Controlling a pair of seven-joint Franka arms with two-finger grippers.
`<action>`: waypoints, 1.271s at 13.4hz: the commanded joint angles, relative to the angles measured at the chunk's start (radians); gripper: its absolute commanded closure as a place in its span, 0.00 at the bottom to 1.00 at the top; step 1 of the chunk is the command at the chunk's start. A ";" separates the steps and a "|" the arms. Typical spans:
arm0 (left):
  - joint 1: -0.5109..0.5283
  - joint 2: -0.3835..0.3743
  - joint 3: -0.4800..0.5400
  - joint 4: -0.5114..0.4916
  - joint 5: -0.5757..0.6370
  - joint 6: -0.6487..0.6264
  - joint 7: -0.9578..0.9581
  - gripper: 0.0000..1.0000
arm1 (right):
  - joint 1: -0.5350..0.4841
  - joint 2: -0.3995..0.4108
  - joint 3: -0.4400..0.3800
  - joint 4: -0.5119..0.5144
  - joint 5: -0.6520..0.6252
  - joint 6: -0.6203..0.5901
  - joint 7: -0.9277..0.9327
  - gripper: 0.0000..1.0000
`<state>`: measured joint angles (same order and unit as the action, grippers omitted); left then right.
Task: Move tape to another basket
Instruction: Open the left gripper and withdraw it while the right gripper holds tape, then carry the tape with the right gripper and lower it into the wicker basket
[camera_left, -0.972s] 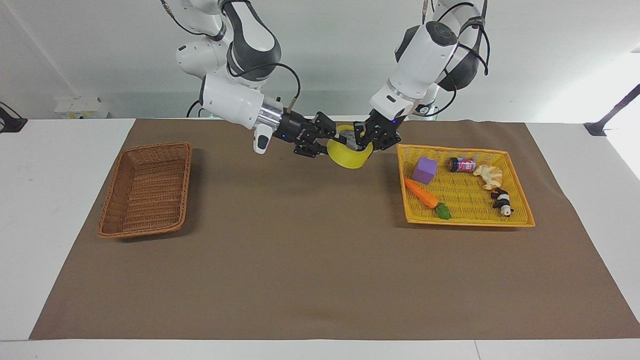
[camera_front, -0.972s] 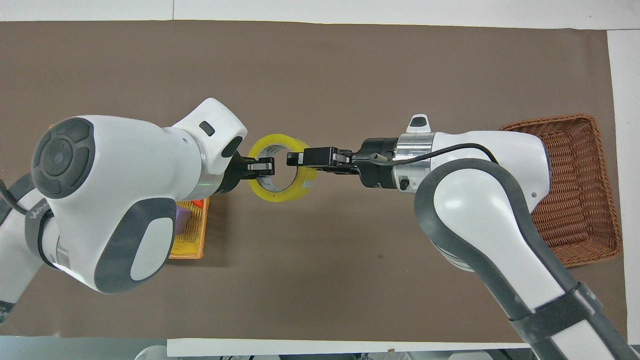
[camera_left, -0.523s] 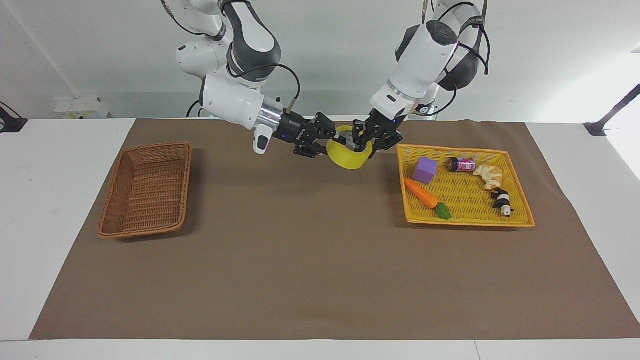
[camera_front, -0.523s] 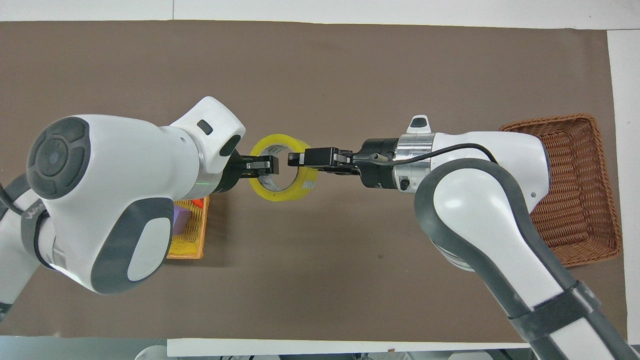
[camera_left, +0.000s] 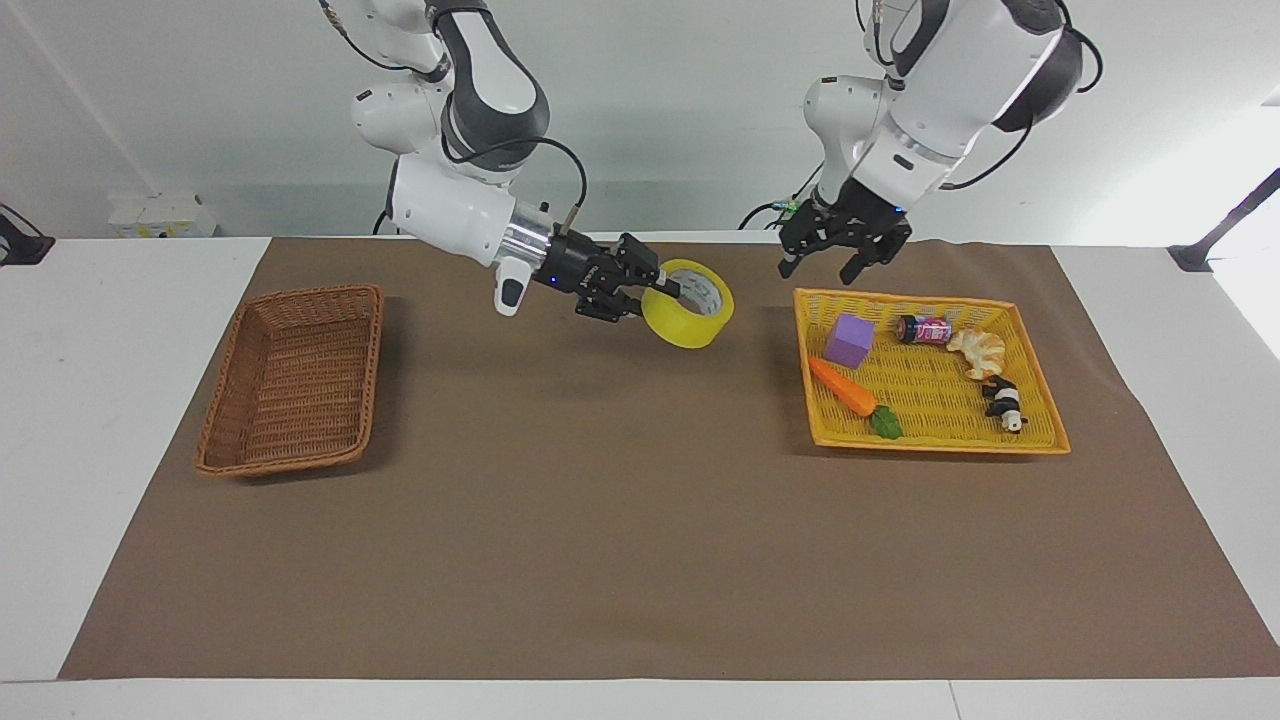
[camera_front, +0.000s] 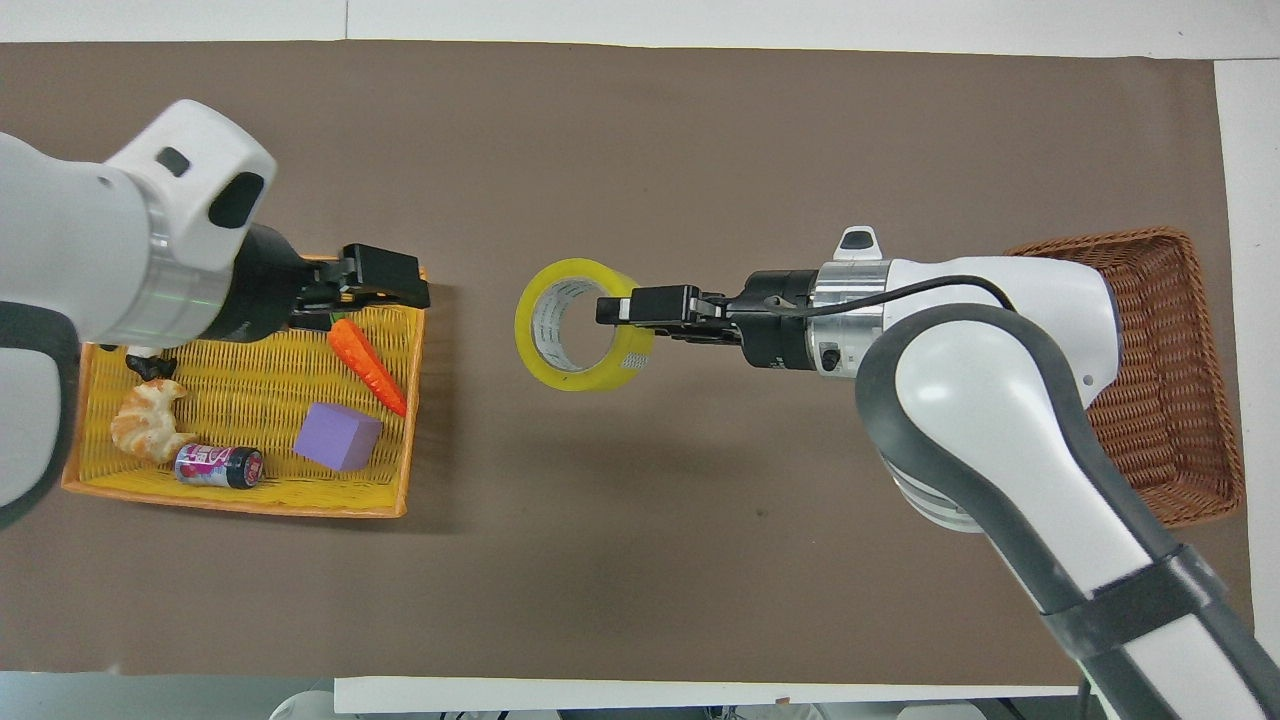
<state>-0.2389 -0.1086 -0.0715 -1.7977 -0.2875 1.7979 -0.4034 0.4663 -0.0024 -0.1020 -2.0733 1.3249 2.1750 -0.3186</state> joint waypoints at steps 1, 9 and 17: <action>0.154 0.003 -0.010 0.005 0.042 -0.051 0.023 0.00 | -0.124 -0.030 0.001 -0.030 0.001 -0.124 -0.052 1.00; 0.343 -0.003 -0.008 -0.008 0.093 -0.081 0.264 0.00 | -0.694 0.033 -0.001 -0.002 -0.329 -0.520 -0.184 1.00; 0.300 0.009 -0.036 0.072 0.253 -0.167 0.276 0.00 | -1.031 0.272 -0.001 0.206 -0.722 -0.678 -0.500 1.00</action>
<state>0.0841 -0.1036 -0.0951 -1.7627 -0.0941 1.6851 -0.1356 -0.5211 0.1951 -0.1173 -1.9381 0.6417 1.5411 -0.7387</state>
